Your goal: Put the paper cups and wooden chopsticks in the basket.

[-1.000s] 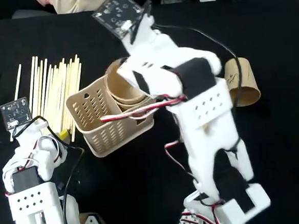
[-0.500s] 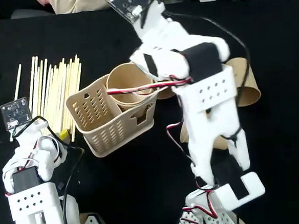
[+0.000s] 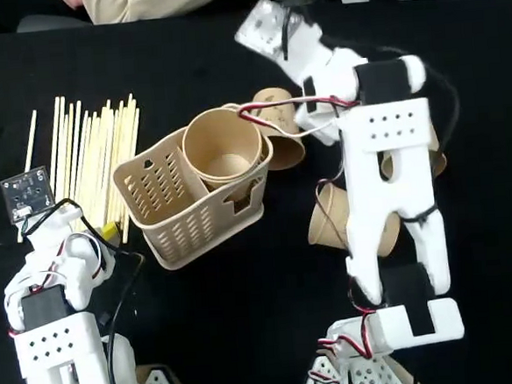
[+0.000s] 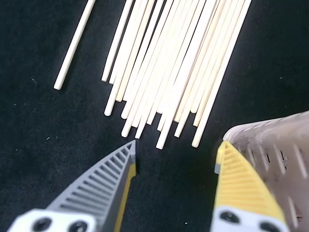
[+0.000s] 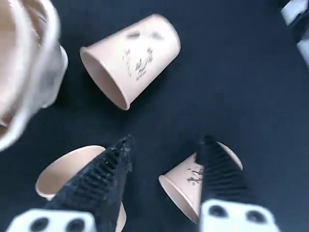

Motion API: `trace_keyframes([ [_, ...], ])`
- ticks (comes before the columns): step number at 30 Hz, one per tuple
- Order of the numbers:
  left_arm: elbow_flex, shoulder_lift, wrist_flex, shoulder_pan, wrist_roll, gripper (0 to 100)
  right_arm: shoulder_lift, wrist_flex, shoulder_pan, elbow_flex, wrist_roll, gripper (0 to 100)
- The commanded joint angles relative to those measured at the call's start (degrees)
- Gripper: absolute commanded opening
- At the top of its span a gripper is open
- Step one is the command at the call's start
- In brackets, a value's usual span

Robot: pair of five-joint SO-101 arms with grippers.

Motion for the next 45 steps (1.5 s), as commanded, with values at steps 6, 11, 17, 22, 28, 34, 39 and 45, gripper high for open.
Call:
trace_keyframes([
  [6,-0.22,-0.44,-1.05,0.04,0.62,26,0.13,-17.58,1.85,21.41,3.43,20.1],
  [11,-0.22,-0.44,-1.05,0.04,0.62,26,-0.04,-26.46,1.85,31.16,6.24,25.1],
  [17,-0.22,-0.44,-1.05,0.04,0.62,26,0.40,-38.77,0.62,38.99,5.80,25.1],
  [22,-0.22,-0.44,-1.05,0.04,0.62,26,0.48,-54.51,-2.20,46.64,0.97,25.1],
  [28,-0.22,-0.44,-1.05,0.04,0.62,26,0.48,-67.43,-1.85,52.00,-1.49,25.0],
  [34,-0.22,-0.44,-1.05,0.04,0.62,26,0.48,-70.86,-1.85,53.23,-1.85,11.9],
  [39,-0.13,-0.44,-1.05,0.04,0.62,26,0.48,-70.68,-1.76,53.32,-1.93,3.5],
  [45,-0.13,-0.44,-1.05,0.04,0.62,26,-0.04,-70.51,1.85,53.23,-1.93,1.1],
])
